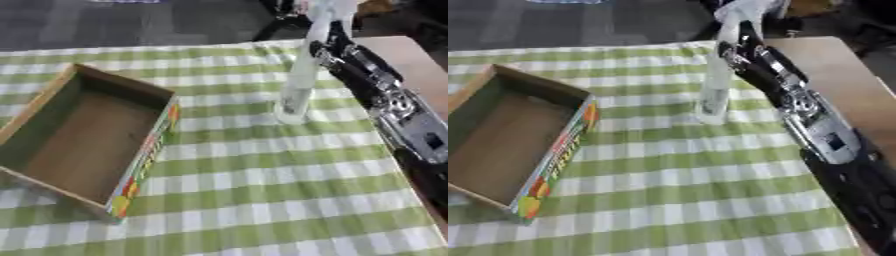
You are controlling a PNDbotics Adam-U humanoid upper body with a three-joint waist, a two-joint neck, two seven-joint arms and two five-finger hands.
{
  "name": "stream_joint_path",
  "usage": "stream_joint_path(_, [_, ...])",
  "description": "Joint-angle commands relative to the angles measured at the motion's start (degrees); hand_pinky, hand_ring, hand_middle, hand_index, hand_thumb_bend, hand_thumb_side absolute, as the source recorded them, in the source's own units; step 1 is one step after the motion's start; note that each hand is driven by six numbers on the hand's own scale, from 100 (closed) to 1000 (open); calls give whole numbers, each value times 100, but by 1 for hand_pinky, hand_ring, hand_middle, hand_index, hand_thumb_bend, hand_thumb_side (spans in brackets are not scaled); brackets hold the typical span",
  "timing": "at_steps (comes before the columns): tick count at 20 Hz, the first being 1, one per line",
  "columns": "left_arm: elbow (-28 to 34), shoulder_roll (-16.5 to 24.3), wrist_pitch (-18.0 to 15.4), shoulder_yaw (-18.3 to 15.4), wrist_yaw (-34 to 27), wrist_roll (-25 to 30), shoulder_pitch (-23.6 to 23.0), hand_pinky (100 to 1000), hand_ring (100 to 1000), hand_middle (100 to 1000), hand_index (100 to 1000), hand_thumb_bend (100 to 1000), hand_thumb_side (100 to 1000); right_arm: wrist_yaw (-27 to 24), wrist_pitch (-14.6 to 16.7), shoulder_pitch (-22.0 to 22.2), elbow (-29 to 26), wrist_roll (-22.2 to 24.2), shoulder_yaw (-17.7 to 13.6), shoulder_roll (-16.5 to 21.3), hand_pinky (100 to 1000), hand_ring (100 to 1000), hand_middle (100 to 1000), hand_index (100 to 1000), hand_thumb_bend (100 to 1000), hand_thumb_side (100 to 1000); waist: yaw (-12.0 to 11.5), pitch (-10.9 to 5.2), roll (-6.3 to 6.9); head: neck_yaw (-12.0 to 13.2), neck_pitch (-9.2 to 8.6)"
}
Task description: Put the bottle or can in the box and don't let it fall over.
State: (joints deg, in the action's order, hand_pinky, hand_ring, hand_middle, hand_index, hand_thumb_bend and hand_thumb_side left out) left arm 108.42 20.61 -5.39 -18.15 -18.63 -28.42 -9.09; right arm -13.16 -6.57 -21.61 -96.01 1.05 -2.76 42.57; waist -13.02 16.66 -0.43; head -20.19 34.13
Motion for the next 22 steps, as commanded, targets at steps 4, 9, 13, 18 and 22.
stream_joint_path(4, [41,183,-9,-9,-27,23,30,1000,559,746,818,169,845,34,-49,-115,-141,-26,-13,105,960,1000,1000,1000,100,680,-23,-51,3,-20,-75])
stream_joint_path(9, [40,184,-9,-7,-30,28,40,1000,558,746,818,169,845,57,-68,-145,-140,-6,6,91,961,1000,1000,1000,100,683,-45,-42,-1,-34,-87])
stream_joint_path(13, [43,186,-10,-5,-29,32,47,1000,558,746,818,169,845,103,-102,-178,-126,-5,16,89,962,1000,1000,1000,100,682,-65,-30,-7,-50,-94])
stream_joint_path(18, [44,185,-8,2,-29,42,57,1000,557,746,818,169,846,137,-142,-241,-111,3,46,72,962,1000,1000,1000,100,681,-83,-10,-17,-62,-103])
stream_joint_path(22, [44,183,-6,4,-25,46,58,1000,557,746,818,169,846,163,-175,-267,-95,-6,52,69,963,1000,1000,1000,100,680,-85,2,-21,-65,-107])
